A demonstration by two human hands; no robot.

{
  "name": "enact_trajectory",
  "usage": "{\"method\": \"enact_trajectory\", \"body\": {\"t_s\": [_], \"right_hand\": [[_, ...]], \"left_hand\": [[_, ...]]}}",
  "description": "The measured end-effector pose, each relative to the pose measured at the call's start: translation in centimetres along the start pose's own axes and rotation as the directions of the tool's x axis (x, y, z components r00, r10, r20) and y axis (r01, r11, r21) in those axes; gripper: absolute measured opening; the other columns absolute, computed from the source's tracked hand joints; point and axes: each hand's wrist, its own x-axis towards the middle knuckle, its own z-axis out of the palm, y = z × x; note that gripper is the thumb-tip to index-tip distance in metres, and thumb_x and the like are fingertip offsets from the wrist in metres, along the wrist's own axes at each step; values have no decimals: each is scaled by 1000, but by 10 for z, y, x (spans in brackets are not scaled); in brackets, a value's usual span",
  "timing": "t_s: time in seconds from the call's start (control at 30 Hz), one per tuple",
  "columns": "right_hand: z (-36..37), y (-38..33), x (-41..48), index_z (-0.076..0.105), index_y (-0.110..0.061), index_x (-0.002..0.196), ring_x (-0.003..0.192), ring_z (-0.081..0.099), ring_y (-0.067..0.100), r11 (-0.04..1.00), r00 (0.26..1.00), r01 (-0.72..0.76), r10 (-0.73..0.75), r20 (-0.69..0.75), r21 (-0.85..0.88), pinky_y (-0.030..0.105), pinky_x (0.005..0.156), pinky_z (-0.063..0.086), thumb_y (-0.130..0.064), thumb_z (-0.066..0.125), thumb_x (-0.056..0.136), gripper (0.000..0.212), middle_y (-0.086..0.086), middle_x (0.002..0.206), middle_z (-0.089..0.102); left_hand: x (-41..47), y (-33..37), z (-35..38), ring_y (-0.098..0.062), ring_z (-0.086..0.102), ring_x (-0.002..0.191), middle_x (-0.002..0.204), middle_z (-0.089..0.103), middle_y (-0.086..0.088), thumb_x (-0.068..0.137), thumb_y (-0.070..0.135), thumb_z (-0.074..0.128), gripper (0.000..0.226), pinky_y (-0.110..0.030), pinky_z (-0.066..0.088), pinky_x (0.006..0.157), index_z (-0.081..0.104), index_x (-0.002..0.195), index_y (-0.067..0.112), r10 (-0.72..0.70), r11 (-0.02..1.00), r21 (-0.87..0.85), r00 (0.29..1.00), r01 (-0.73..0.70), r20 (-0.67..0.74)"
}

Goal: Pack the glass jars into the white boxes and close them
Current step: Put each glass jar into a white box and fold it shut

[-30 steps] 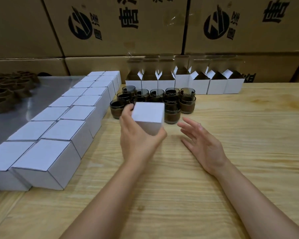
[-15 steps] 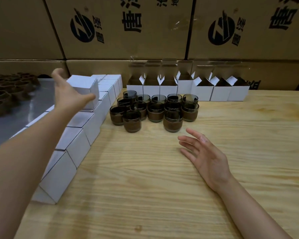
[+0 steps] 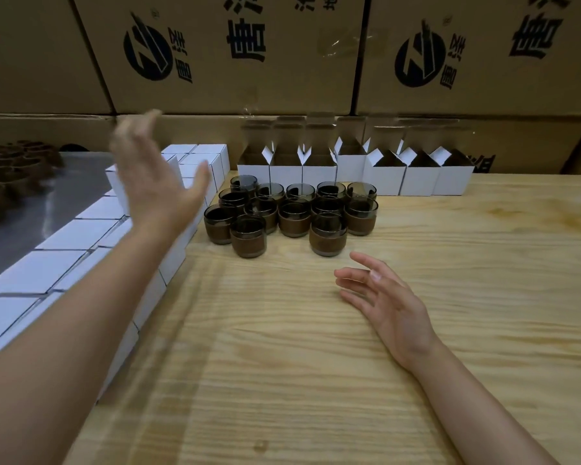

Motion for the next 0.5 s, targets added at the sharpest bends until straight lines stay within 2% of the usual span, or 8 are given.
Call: {"method": "enact_trajectory", "body": {"t_s": [0.07, 0.13, 0.2, 0.3, 0.4, 0.5], "right_hand": [[0, 0, -1, 53, -11, 127, 116, 57, 33, 1000, 1000, -7, 8, -15, 12, 44, 103, 44, -26, 51, 80, 50, 16, 112, 66], [1, -2, -1, 54, -10, 127, 115, 57, 32, 1000, 1000, -12, 12, -23, 13, 44, 103, 44, -25, 50, 79, 50, 17, 112, 66], [3, -2, -2, 56, -10, 124, 113, 59, 31, 1000, 1000, -9, 9, -21, -2, 42, 101, 45, -25, 52, 79, 48, 16, 111, 66], [3, -1, -2, 59, -11, 120, 111, 60, 27, 999, 1000, 0, 0, -13, -41, 38, 98, 47, -26, 54, 78, 45, 13, 108, 67], [5, 2, 0, 62, -13, 116, 108, 63, 23, 995, 1000, 5, -7, -18, -100, 35, 95, 49, -25, 57, 80, 38, 10, 104, 69], [5, 7, 2, 67, -14, 107, 99, 65, 23, 985, 995, 52, -66, -79, -167, 33, 85, 53, -12, 53, 92, 20, 8, 97, 71]], "left_hand": [[-24, 37, 11, -25, 58, 89, 96, 57, -2, 85, 14, 60, 33, -29, 43, 85, 56, 116, 4, 70, 991, -122, 994, -58, 89], [-60, 64, 23, -20, 57, 73, 84, 58, 5, 86, 7, 59, 16, -35, 50, 71, 64, 102, 9, 88, 982, -185, 961, -39, 263], [-99, 71, 34, -12, 53, 69, 84, 60, 8, 87, 8, 60, 11, -33, 48, 67, 64, 95, 15, 25, 986, -161, 909, 47, 416], [-131, 59, 43, -3, 50, 65, 83, 60, 12, 88, 16, 60, 13, -20, 40, 61, 58, 89, 29, -203, 960, -50, 805, 277, 557], [-130, 50, 45, -2, 52, 65, 77, 57, 14, 88, 16, 59, 15, -13, 33, 56, 56, 85, 31, -306, 924, -15, 763, 382, 570], [-126, 52, 50, -2, 51, 68, 74, 57, 13, 86, 17, 57, 11, -16, 32, 55, 56, 84, 28, -331, 924, 48, 728, 380, 600]]}}
